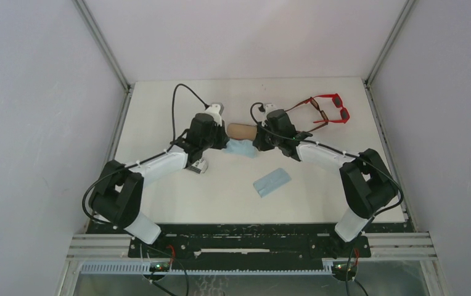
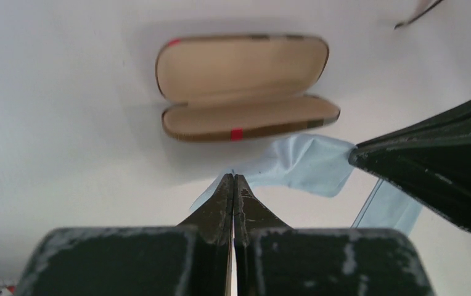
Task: Organize the sunglasses
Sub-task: Place the glasses cleaning cloth in the sunglasses case.
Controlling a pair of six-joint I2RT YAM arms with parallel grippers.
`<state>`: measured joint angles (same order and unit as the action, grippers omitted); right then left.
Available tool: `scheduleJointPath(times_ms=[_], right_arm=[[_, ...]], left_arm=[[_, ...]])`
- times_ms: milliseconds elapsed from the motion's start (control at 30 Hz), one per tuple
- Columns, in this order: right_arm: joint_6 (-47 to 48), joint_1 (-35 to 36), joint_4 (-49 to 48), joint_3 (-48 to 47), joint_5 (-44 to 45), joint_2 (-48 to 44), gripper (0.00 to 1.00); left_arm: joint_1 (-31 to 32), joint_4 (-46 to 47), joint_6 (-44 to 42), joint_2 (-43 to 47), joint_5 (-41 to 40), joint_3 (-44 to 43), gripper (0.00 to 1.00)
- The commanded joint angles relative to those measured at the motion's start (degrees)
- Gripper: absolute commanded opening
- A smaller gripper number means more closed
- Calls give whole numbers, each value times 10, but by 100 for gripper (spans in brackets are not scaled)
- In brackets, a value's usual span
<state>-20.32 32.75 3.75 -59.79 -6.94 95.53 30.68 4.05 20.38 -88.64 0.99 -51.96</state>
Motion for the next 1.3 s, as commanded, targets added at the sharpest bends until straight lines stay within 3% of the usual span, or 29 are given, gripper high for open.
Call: scheduleJointPath(times_ms=[0,533,1267], right_arm=[[13,-20,-10,-39,-5,0,0],[8,-70,-7,-128,-41,85,0],[8,-96,-4,-152,-47,136,0]], left_arm=[[-11,24,-10,-27,-9,-67,0],[-50,0,-37,-164,26,-229,0],[-57,10,-31,-239,67,-255,0]])
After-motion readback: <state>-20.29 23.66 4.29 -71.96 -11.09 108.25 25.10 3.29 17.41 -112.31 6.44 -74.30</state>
